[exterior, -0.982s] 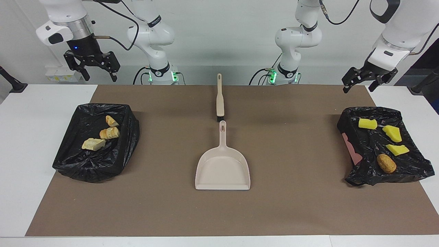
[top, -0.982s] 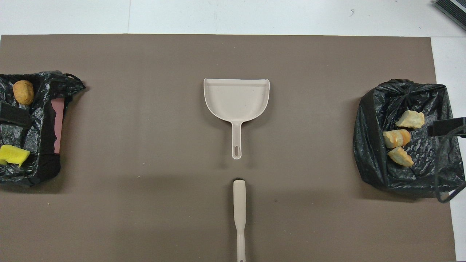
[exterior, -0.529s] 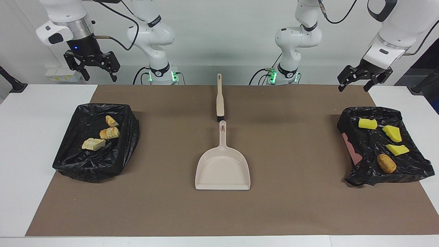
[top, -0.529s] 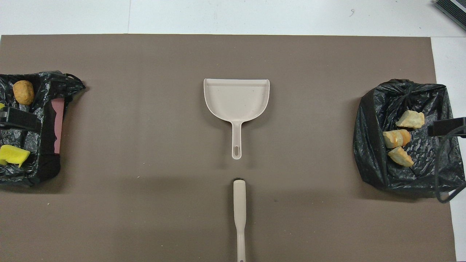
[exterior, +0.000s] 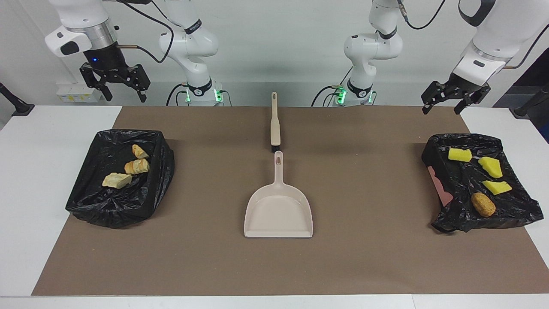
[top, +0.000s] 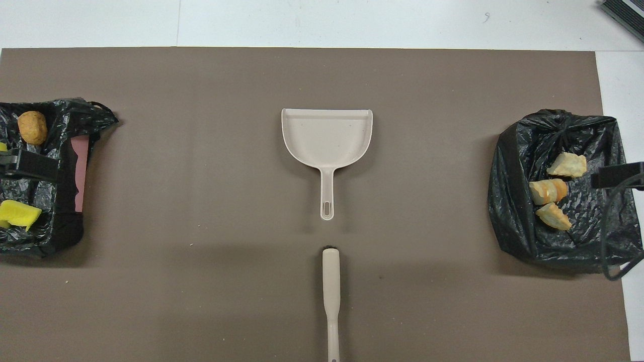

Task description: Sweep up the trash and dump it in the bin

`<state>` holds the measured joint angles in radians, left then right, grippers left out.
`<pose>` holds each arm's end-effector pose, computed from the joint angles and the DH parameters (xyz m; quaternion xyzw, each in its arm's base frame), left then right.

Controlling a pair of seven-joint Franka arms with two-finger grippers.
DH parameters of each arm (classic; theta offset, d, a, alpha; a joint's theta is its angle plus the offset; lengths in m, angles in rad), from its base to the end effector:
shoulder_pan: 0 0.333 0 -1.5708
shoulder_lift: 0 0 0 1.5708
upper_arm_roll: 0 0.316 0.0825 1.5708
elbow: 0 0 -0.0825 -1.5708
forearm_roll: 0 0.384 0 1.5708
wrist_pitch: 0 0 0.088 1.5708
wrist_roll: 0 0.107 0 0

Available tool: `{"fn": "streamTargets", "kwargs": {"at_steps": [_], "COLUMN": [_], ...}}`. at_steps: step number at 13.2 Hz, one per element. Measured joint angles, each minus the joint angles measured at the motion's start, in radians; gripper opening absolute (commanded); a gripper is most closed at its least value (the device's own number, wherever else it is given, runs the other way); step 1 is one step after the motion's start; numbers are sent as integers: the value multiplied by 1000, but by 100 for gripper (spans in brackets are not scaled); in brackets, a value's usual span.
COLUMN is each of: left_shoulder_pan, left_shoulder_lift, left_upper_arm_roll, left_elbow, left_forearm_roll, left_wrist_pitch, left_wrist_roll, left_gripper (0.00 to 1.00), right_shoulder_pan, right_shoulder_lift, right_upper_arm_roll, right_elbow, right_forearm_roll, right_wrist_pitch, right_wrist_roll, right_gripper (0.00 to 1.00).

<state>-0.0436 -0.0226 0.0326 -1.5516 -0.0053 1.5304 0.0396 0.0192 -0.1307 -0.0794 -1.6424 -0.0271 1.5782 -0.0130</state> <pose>0.5437 -0.0063 0.6424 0.9997 -0.0254 0.0007 0.0030 0.5128 -0.0368 0.6610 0.9991 -0.0238 0.0327 0.0096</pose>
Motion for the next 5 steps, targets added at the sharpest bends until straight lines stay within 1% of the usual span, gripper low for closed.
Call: {"fn": "streamTargets", "kwargs": {"at_steps": [5], "left_shoulder_pan": [-4], "left_shoulder_lift": [0], "left_upper_arm_roll": [-20], "left_elbow": [-2], "left_forearm_roll": [-2], "left_wrist_pitch": [21], "left_wrist_roll": [1], "left_gripper": [100], "right_shoulder_pan": [0], "right_shoulder_lift": [0], "right_upper_arm_roll": [0], "right_elbow": [0], "right_forearm_roll": [0], "right_wrist_pitch": [0], "right_wrist_roll": [0], "right_gripper": [100]}}
